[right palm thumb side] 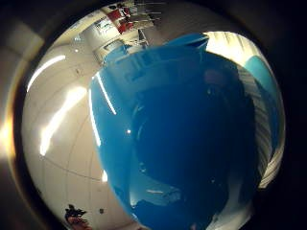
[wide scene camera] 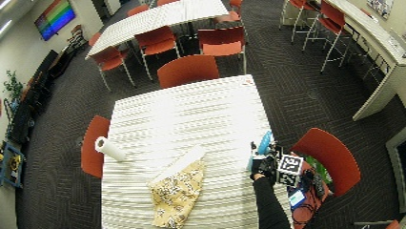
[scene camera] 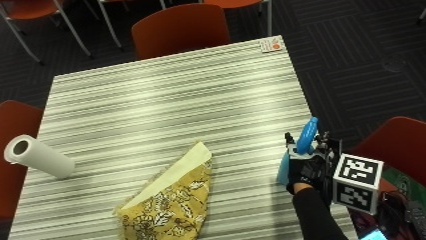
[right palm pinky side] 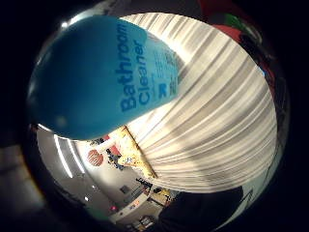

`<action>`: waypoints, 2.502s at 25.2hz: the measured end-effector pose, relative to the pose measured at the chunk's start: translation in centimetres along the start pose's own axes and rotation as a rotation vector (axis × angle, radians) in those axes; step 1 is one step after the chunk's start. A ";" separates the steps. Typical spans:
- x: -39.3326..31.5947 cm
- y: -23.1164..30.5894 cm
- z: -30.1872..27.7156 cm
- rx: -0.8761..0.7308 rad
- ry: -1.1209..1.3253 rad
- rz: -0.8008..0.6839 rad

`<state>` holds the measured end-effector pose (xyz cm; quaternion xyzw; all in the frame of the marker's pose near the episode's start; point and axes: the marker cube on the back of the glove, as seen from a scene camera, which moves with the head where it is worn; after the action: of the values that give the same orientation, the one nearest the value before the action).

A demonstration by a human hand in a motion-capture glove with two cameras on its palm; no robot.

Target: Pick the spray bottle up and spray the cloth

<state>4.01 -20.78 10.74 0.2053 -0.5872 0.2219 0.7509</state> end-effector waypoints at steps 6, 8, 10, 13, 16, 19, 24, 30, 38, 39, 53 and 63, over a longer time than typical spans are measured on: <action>-0.1 -0.3 0.1 0.003 -0.025 -0.006; -0.1 -0.4 0.0 0.006 -0.029 -0.008; -0.1 -0.5 -0.1 0.008 -0.036 -0.016; -0.4 -0.7 -0.3 0.012 -0.052 -0.039; -0.8 -1.1 -0.5 0.032 -0.077 -0.074; -1.2 -1.4 -0.6 0.041 -0.123 -0.117; -1.3 -2.1 -0.6 0.048 -0.169 -0.149; -1.7 -1.9 0.1 0.051 -0.192 -0.166; -2.1 -1.3 1.4 0.006 -0.184 -0.188; -2.5 -1.1 1.7 -0.014 -0.176 -0.191; -14.6 2.3 0.8 -0.187 -0.137 -0.324; -13.7 5.0 2.6 -0.353 -0.079 -0.319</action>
<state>-3.83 -19.48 -1.77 0.1697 -0.6061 -0.0137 0.7770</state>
